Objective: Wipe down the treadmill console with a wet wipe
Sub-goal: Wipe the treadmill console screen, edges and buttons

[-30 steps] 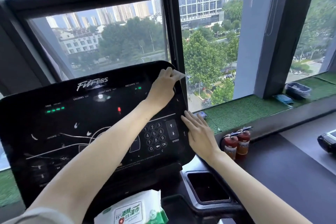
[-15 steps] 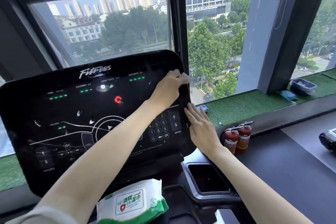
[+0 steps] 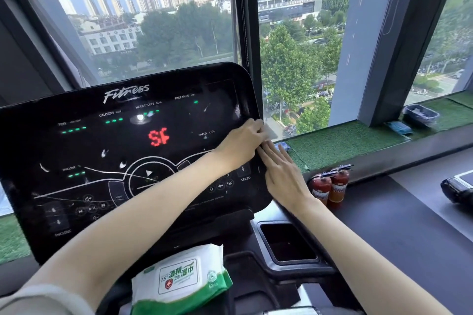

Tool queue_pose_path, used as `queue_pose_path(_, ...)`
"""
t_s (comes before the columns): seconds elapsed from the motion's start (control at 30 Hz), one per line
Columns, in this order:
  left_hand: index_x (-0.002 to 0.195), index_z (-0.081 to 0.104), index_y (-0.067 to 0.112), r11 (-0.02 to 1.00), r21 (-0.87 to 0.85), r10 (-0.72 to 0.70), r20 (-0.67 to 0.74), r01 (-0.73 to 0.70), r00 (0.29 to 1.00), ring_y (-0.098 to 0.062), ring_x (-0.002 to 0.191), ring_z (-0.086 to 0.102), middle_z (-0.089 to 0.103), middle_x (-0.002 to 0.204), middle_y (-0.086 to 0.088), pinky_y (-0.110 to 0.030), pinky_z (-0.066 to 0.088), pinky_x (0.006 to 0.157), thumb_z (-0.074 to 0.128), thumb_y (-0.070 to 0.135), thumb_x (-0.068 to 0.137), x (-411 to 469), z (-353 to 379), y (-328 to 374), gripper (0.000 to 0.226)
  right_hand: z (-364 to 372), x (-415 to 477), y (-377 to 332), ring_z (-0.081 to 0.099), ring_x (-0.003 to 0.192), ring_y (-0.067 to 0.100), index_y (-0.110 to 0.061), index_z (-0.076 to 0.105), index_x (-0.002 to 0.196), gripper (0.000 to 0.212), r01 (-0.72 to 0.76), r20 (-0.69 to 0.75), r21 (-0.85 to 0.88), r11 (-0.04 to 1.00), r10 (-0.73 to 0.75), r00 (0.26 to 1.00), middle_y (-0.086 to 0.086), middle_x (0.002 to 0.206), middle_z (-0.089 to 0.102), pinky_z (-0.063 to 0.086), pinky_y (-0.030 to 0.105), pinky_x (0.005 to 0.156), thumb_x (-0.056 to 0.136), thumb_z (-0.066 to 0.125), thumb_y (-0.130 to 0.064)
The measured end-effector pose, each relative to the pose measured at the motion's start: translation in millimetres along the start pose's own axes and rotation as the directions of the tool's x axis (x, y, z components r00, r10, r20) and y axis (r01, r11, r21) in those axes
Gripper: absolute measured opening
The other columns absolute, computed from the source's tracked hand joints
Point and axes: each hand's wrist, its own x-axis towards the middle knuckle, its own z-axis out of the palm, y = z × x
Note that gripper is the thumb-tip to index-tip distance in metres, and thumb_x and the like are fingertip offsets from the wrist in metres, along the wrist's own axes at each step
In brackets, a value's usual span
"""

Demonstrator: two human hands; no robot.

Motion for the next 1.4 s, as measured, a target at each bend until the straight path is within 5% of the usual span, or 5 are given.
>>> queue_pose_path(0.17,0.117,0.064,0.015,0.975,-0.056,-0.221,-0.164,0.215,0.961,-0.015,0.084,0.041,0.042,0.089,0.001,-0.021,0.036,0.066,0.046,-0.02,0.079,12,-4,-8,0.055,13,-43,2,0.041,0.133,0.025,0.0,0.057,0.126,0.056,0.012,-0.006,0.069,0.998,-0.012,1.0,0.015,0.138,0.05,0.021,0.032,0.115,0.075,0.033,-0.003)
queue_pose_path(0.4,0.121,0.053,0.007,0.992,0.097,0.065,0.156,-0.08,0.986,-0.02,0.099,0.044,0.047,0.107,-0.007,-0.026,0.045,0.066,0.047,-0.016,0.077,-12,16,11,0.05,28,-77,3,0.049,0.127,0.026,-0.008,0.065,0.083,0.029,-0.04,0.05,0.077,0.996,0.036,0.998,0.015,0.134,0.054,0.026,0.032,0.111,0.064,0.048,0.005)
queue_pose_path(0.53,0.126,0.056,0.015,0.983,0.014,-0.181,-0.054,0.182,0.982,-0.017,0.09,0.041,0.041,0.092,-0.001,-0.027,0.045,0.07,0.045,-0.023,0.073,1,9,5,0.067,32,-79,0,0.044,0.132,0.026,-0.007,0.061,0.081,0.027,-0.065,0.06,0.111,0.992,0.059,0.996,0.017,0.138,0.05,0.027,0.034,0.109,0.064,0.052,0.011)
queue_pose_path(0.67,0.115,0.052,0.003,0.995,0.057,0.068,0.211,-0.082,0.975,-0.024,0.099,0.044,0.047,0.106,-0.01,-0.038,0.051,0.068,0.044,-0.016,0.074,-28,32,33,0.046,33,-79,0,0.043,0.132,0.028,-0.007,0.061,0.081,0.027,-0.065,0.078,0.083,0.994,0.058,0.995,0.019,0.138,0.048,0.025,0.034,0.111,0.064,0.047,0.008)
queue_pose_path(1.4,0.116,0.061,0.01,0.952,-0.149,-0.282,-0.085,0.268,0.956,-0.016,0.087,0.042,0.049,0.091,-0.002,-0.029,0.045,0.068,0.046,-0.021,0.073,-40,50,38,0.055,37,-83,3,0.031,0.139,0.026,-0.007,0.059,0.078,0.024,-0.027,0.096,0.056,0.998,0.021,0.995,0.018,0.146,0.038,0.024,0.038,0.113,0.066,0.045,0.008)
